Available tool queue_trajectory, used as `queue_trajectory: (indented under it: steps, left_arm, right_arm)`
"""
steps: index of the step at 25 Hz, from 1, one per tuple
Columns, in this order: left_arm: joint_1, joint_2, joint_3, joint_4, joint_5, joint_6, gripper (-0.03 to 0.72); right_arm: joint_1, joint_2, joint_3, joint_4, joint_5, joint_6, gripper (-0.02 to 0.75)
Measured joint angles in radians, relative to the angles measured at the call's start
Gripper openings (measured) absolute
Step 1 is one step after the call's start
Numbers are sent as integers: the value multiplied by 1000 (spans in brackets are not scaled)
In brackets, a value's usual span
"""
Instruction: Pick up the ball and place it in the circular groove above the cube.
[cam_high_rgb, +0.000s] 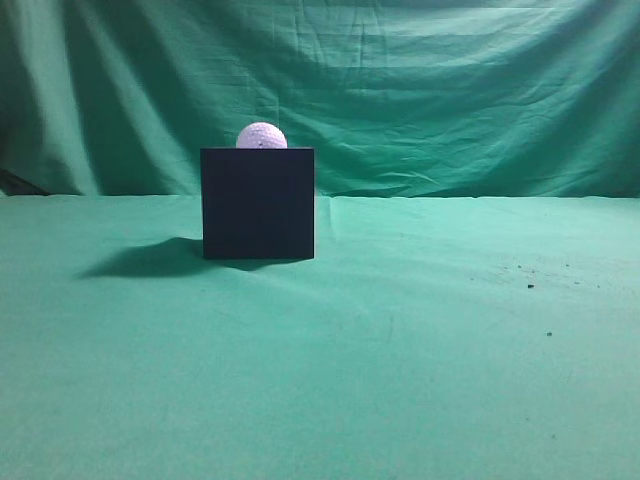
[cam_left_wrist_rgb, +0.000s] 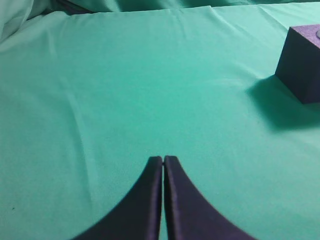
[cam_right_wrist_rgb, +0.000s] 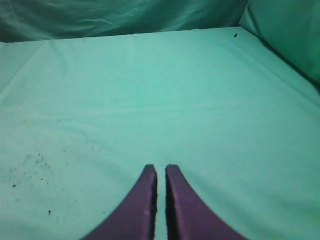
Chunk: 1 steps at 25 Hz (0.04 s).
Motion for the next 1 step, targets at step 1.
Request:
queue_trajectory:
  steps: [1]
  left_arm:
    - [0, 0, 0, 0, 0, 0, 0]
  right_arm:
    - [0, 0, 0, 0, 0, 0, 0]
